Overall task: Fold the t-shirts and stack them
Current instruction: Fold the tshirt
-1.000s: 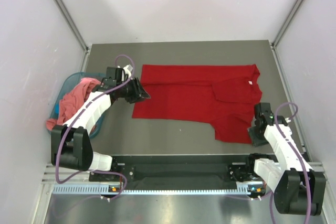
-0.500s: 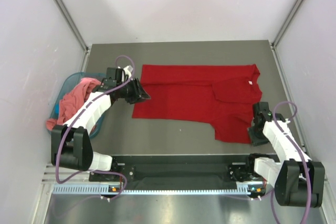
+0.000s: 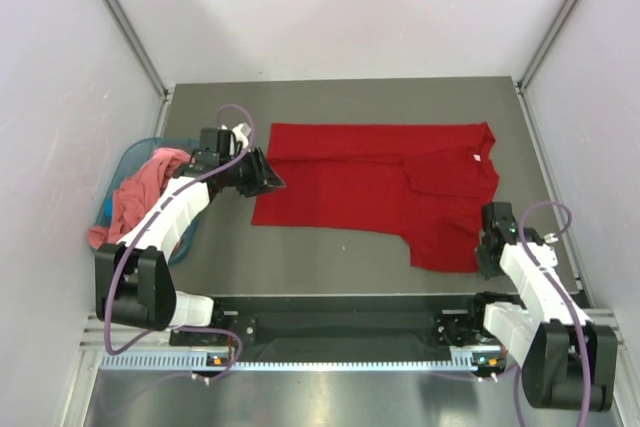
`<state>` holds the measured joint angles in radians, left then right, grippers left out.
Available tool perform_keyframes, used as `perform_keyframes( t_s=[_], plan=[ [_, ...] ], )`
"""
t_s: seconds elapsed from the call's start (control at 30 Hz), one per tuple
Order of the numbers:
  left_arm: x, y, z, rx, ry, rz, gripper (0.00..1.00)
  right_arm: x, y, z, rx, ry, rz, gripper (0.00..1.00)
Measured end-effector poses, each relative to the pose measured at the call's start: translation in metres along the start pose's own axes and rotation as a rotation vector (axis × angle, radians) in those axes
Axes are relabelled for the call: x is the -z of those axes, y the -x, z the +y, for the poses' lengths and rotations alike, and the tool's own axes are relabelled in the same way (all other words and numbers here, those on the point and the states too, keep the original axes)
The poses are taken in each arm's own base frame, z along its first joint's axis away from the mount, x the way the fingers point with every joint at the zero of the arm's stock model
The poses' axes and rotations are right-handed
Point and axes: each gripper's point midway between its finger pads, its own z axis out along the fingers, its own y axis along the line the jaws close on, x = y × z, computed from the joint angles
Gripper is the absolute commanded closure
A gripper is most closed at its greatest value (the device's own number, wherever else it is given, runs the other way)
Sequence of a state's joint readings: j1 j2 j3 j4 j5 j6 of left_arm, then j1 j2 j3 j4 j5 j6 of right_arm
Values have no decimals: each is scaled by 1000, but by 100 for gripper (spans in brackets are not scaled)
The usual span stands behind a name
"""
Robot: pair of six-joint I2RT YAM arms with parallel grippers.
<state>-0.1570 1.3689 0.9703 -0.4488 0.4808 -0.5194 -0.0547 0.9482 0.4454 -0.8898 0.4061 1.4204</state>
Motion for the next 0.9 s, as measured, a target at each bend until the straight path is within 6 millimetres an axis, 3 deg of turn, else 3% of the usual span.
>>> perform_keyframes(
  t_s=[0.1, 0.27, 0.5, 0.77, 0.9],
  plan=[
    [4, 3, -1, -12, 5, -20, 58, 4, 3, 3, -22, 57, -12, 100],
    [5, 6, 24, -24, 137, -50, 58, 20, 12, 19, -2, 156, -29, 100],
    [5, 2, 42, 12, 220, -59, 49, 43, 18, 47, 47, 290, -22, 100],
    [-8, -41, 75, 241, 303, -24, 47, 49, 5, 60, 128, 380, 34, 100],
    [-10, -47, 83, 336, 343, -37, 47, 50, 0, 61, 155, 418, 45, 100]
  ],
)
